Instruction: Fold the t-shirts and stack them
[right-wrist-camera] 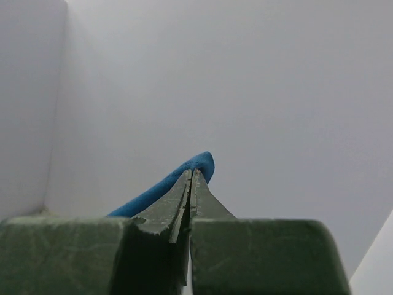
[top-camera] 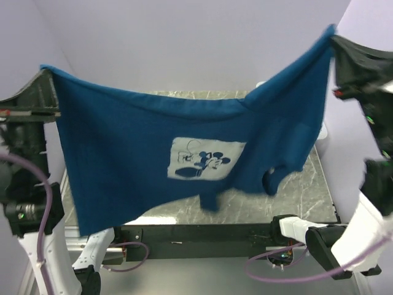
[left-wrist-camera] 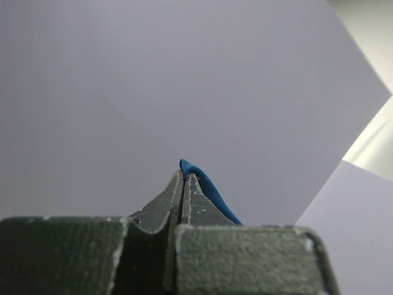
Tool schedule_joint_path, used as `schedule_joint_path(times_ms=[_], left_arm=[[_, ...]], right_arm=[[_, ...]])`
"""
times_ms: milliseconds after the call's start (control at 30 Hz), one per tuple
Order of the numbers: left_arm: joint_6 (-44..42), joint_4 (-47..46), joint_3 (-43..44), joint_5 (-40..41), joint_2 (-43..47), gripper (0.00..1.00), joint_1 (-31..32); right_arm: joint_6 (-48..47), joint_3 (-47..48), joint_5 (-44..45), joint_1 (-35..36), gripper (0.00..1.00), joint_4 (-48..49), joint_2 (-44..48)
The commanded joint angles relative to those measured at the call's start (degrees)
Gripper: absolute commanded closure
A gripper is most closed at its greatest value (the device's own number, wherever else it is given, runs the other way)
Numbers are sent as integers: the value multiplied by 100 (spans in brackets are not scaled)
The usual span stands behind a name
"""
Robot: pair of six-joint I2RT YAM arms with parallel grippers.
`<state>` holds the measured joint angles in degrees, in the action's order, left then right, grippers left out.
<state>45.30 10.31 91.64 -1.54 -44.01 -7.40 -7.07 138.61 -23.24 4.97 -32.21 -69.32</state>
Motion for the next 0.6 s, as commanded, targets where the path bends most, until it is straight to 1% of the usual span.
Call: schedule_joint_path(times_ms=[0,33,67,100,133,167,200,233,267,300,333,367,400,433,467,500,533,567], left_arm=[[-4,-116,-513,84,-204,99,19],[5,-177,-907,5,-222,99,19],[23,-326,-1137,-56,-283,99,19],[32,-406,-1383,-118,-336,99,19],[40,-485,-1890,-171,-380,99,10],[49,-712,-2156,-249,-528,99,10],[14,-845,-2681,-276,-634,99,19],[-3,-959,-2921,-294,-757,99,19],[5,-1256,-3141,-285,-1089,99,10],[-21,-1442,-3352,-294,-1318,99,10],[-38,-1583,-3641,-312,-1564,99,28],[-13,-1715,-3748,-312,-2159,100,28],[-47,-1995,-3810,-286,-2504,99,28],[-47,-2084,-3794,-251,-3256,100,37],[-65,-2198,-3732,-242,-3655,100,45],[-143,-2147,-3427,-137,-4094,100,54],[-153,-2034,-3207,-110,-4507,100,46],[-170,-1902,-2952,-101,-5355,100,54]], right_arm=[[-136,-1113,22,-40,100,310,-267],[-154,-1456,-4,-40,100,555,-214],[-215,-2129,-48,-40,100,679,-205],[-207,-2484,-92,-49,100,820,-196],[-181,-2836,-127,-49,100,987,-213],[-215,-3492,-241,-49,100,1284,-248],[-181,-3811,-294,-40,100,1478,-301],[-120,-4110,-347,-32,100,1863,-502],[-84,-4549,-460,-14,100,2015,-660],[-67,-4710,-505,4,100,2147,-853],[-14,-4911,-540,56,100,2383,-1308],[-75,-4913,-593,109,100,2438,-1591],[-110,-4887,-628,170,100,2464,-1881],[-145,-4783,-655,223,100,2578,-2484],[-145,-4677,-681,319,100,2623,-2777],[-128,-4537,-603,364,100,2658,-3084],[-145,-4153,-472,434,100,2597,-3688],[-163,-3888,-314,548,100,2510,-3999]])
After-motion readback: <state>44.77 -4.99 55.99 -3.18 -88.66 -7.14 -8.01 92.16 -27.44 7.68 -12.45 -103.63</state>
